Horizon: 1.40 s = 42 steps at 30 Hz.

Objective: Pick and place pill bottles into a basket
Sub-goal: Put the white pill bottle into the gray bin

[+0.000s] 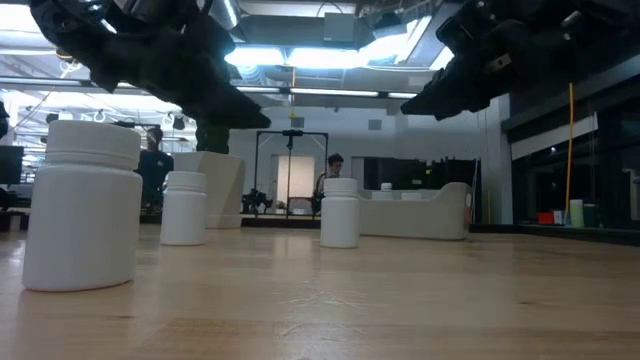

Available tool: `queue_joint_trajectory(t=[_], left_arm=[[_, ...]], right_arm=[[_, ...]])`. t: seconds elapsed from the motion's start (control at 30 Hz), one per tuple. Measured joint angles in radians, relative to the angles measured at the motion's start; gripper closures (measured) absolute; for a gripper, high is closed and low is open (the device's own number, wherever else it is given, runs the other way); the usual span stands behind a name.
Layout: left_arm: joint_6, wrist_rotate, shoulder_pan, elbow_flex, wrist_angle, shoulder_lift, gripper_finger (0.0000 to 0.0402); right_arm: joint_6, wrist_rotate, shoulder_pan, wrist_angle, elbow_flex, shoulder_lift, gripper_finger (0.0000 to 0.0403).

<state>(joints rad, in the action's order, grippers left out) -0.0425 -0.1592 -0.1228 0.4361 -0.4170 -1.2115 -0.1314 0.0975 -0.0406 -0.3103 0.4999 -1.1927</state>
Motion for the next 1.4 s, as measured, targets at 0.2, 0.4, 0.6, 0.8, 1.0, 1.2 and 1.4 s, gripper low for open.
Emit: queue_joint_trajectory(t=[0.2, 0.4, 0.6, 0.8, 1.0, 1.2, 1.4], left_arm=[[0.019, -0.043, 0.039, 0.086, 0.370, 0.165, 0.0185], [0.109, -0.035, 0.107, 0.110, 0.570, 0.284, 0.0199], [0.275, 0.107, 0.188, 0.109, 0.719, 0.301, 0.0195], [0.367, 0.229, 0.274, 0.109, 0.813, 0.280, 0.0190], [0.524, 0.371, 0.366, 0.101, 0.894, 0.252, 0.0189], [0.646, 0.493, 0.458, -0.021, 0.767, 0.226, 0.0187], [0.688, 0.619, 0.523, -0.170, 0.536, 0.203, 0.0190]], right_arm=[[0.017, 0.000, 0.000, 0.000, 0.000, 0.000, 0.0396], [0.016, 0.000, 0.000, 0.001, 0.000, 0.000, 0.0396], [-0.001, 0.000, 0.000, 0.001, 0.000, 0.000, 0.0396], [0.033, 0.000, 0.000, 0.002, 0.000, 0.000, 0.0396], [0.046, 0.000, 0.000, 0.001, 0.000, 0.000, 0.0396], [0.041, 0.000, 0.000, 0.001, 0.000, 0.000, 0.0396], [0.037, 0.000, 0.000, 0.001, 0.000, 0.000, 0.0396]])
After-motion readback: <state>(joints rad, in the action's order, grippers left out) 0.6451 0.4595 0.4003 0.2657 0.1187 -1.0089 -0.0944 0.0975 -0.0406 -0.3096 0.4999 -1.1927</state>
